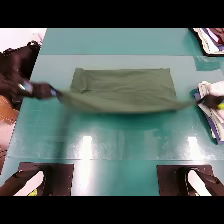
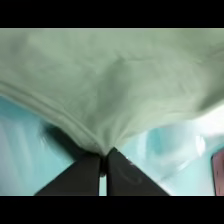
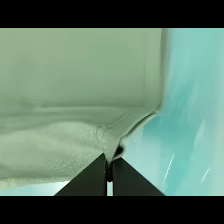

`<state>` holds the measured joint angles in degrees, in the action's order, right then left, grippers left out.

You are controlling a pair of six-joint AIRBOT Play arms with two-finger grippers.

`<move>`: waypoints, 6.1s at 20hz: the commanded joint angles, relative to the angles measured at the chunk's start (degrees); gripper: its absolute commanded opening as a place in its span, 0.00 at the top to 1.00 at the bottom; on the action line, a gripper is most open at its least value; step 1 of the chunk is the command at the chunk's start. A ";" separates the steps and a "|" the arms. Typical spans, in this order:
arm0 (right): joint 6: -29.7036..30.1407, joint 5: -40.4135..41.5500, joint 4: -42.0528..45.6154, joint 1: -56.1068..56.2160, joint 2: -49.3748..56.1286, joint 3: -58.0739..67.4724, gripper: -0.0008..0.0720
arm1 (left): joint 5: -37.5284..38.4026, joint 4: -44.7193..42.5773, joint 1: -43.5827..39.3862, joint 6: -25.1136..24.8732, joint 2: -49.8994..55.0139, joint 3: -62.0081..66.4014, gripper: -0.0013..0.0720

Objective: Fold the shirts.

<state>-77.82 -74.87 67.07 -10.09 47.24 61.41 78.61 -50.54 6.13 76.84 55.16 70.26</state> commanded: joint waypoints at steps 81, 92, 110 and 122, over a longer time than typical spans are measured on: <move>-3.15 3.82 8.90 10.93 14.08 1.03 0.38 | -9.03 -5.05 1.36 9.46 -7.48 -50.80 0.33; -3.13 -5.97 5.07 4.39 11.78 -5.09 0.38 | -8.57 0.28 1.36 3.65 -7.48 -49.55 0.94; 2.43 -1.51 -1.84 6.16 17.05 -25.22 0.97 | -5.64 0.04 1.36 2.23 -7.50 -46.10 0.94; -2.97 -14.95 6.49 6.16 -6.51 -19.39 0.97 | 9.01 -1.16 1.36 16.17 -28.48 -37.44 0.94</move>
<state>-79.37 -89.36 73.03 -3.99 43.38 39.07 87.85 -51.77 7.46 90.39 28.97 30.24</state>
